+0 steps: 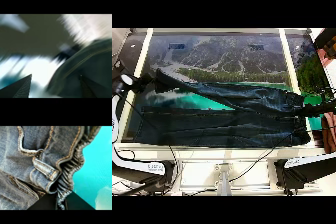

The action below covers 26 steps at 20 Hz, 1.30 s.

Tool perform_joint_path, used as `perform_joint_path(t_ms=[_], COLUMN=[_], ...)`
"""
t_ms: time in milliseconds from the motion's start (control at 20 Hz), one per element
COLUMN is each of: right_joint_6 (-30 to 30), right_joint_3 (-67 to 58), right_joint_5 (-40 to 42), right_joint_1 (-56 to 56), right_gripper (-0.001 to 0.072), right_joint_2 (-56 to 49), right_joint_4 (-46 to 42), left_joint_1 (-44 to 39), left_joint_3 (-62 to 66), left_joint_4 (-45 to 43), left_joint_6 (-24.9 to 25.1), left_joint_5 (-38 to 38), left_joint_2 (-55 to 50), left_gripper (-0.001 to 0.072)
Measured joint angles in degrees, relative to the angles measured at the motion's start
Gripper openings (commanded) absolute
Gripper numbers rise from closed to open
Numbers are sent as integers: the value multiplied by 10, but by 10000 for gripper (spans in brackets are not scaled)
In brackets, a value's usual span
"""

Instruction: Fold the clothes and pants, and hang the long-sleeved shirts on hangers.

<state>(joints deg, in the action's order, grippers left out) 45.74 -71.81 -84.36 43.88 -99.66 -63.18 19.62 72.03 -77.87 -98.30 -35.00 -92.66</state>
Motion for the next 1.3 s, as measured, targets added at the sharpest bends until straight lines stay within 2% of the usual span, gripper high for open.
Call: perform_joint_path(t_ms=[150, 300, 400, 450, 500, 550, 700, 750, 800, 850, 900, 1000, 1300], right_joint_6=[0, 0, 0, 0, 0, 0, 0, 0, 1, 1, 1, 2, 26], right_joint_3=[0, 0, 0, 0, 0, 0, 0, 0, 0, 0, 0, 0, -6], right_joint_5=[0, 6, 10, 11, 12, 12, 13, 11, 10, 8, 5, 1, -16], right_joint_1=[0, 0, 0, 0, 0, 0, 0, 0, 0, 0, 0, 0, 0], right_gripper=[46, 46, 46, 46, 46, 46, 46, 46, 46, 46, 46, 46, 45], right_joint_2=[0, 0, 0, 0, 0, 0, 0, 0, 0, 0, 0, 0, 0], right_joint_4=[0, 0, 0, 0, 0, 0, 0, 0, 0, 0, 1, 2, 21], left_joint_1=[29, 39, 41, 42, 42, 42, 40, 37, 33, 30, 25, 17, 11], left_joint_3=[0, 0, 0, 1, 1, 1, 0, 0, 0, 0, -1, -1, 4], left_joint_4=[57, 118, 142, 154, 162, 167, 183, 187, 190, 190, 192, 196, 197], left_joint_6=[74, 130, 149, 157, 161, 164, 171, 171, 173, 174, 174, 175, 177], left_joint_5=[-79, -108, -114, -111, -105, -99, -75, -66, -56, -47, -44, -41, -48], left_joint_2=[-7, -27, -43, -50, -57, -63, -75, -78, -80, -82, -84, -85, -52], left_gripper=[646, 645, 643, 612, 528, 482, 479, 434, 263, 173, 171, 30, 25])
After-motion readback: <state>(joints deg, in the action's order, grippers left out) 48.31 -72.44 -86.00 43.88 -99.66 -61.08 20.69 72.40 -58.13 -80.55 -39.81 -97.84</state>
